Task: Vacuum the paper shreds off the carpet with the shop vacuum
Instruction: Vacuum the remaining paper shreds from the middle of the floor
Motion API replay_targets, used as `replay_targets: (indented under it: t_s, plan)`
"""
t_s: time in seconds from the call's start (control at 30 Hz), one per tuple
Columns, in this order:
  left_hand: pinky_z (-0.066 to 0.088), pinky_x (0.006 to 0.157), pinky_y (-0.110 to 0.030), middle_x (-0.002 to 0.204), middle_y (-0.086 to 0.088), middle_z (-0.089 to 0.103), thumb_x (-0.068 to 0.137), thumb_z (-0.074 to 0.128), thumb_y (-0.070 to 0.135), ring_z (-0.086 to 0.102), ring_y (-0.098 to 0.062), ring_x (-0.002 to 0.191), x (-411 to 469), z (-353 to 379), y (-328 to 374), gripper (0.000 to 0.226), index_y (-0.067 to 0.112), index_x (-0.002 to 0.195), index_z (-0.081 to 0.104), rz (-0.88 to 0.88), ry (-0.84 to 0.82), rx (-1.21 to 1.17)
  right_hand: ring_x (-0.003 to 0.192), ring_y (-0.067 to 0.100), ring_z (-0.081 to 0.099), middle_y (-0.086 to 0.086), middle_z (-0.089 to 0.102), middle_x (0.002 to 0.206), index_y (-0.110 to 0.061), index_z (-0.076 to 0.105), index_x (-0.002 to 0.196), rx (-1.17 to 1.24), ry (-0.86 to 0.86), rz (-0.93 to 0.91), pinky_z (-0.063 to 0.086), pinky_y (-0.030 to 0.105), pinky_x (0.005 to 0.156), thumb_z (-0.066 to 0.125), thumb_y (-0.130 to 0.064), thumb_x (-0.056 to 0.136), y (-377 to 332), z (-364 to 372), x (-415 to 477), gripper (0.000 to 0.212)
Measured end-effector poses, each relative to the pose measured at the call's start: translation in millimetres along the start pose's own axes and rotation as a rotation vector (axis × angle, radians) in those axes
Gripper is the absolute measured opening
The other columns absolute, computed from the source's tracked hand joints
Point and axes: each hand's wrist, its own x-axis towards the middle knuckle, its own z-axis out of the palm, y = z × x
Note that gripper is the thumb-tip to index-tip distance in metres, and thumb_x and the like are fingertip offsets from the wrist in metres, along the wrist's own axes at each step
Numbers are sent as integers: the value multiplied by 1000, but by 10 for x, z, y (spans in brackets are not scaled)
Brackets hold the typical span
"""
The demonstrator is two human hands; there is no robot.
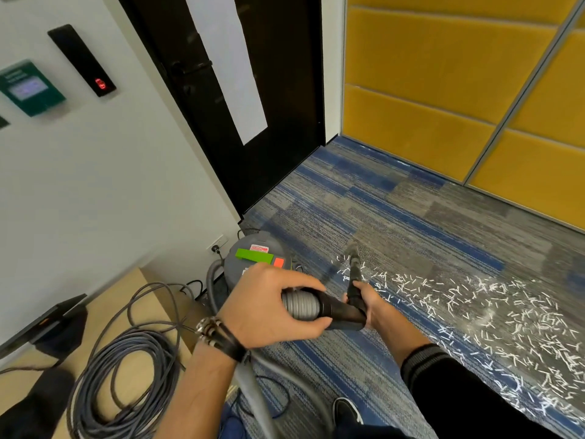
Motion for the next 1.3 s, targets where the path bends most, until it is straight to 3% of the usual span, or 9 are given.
replay_targets:
  t_s: [0.1, 0.2, 0.33, 0.53, 0.73, 0.87, 1.03, 1.17, 1.3]
  plan:
    - [49, 74, -10, 84, 21, 76, 70, 93, 40, 69, 4, 78, 26, 122, -42, 32, 28, 97, 83, -11, 3, -24, 44, 20, 52, 9, 54, 60, -7, 48, 86, -27, 7, 49, 50, 25, 43, 42, -37, 104, 92, -80, 30, 35]
    - [47, 75, -7, 85, 20, 76, 69, 94, 38, 69, 7, 77, -20, 81, -54, 32, 27, 97, 83, 0, 9, -21, 44, 20, 51, 9, 54, 59, -7, 48, 84, -34, -41, 85, 50, 23, 42, 41, -38, 104, 189, 4, 5, 38]
    - [45, 74, -5, 85, 24, 75, 69, 92, 40, 68, 11, 78, -89, -43, 11, 33, 28, 99, 83, 24, 45, -24, 49, 22, 55, 11, 57, 64, -6, 49, 89, -53, -109, 93, 51, 23, 46, 42, -38, 103, 270, 153, -33, 35]
    - [51, 79, -9, 93, 17, 79, 67, 97, 33, 70, 11, 84, -47, 110, 186, 38, 24, 102, 84, 110, 15, -108, 72, 31, 60, 20, 60, 92, -4, 48, 118, -180, -73, 6, 53, 37, 67, 48, -38, 99, 365, -141, 219, 39]
    - [53, 80, -14, 95, 16, 79, 68, 98, 36, 72, 5, 86, -34, 290, 181, 42, 25, 105, 83, 78, -28, -208, 61, 29, 56, 18, 58, 78, -3, 46, 114, -115, -16, 31, 50, 32, 56, 43, -34, 103, 200, -380, -105, 32]
    - [51, 77, -14, 89, 23, 76, 68, 98, 31, 71, 2, 83, -196, 215, 53, 36, 25, 101, 83, -9, 1, -213, 44, 23, 53, 12, 56, 59, -4, 46, 97, -51, 14, 28, 47, 21, 42, 40, -32, 104, 251, -351, -187, 29]
    - [49, 73, -15, 84, 19, 75, 68, 90, 41, 69, -3, 76, -501, 164, -114, 32, 31, 97, 83, -121, 114, -118, 53, 22, 52, 12, 55, 61, -6, 43, 94, 6, -3, 66, 51, 29, 46, 40, -32, 105, 444, -229, -234, 29]
    - [54, 76, -21, 86, 19, 77, 68, 93, 35, 72, -3, 80, -476, 179, -4, 30, 28, 96, 83, -55, 75, -140, 48, 21, 53, 11, 56, 58, -5, 46, 90, -56, -61, 71, 49, 25, 46, 39, -32, 105, 465, -94, -333, 32]
    - [49, 71, -13, 84, 26, 74, 67, 97, 32, 69, 0, 74, -413, 92, -11, 35, 27, 98, 83, -12, 49, -179, 52, 23, 55, 11, 58, 62, -5, 48, 95, -54, -65, 94, 50, 26, 51, 40, -35, 105, 477, -95, -375, 32]
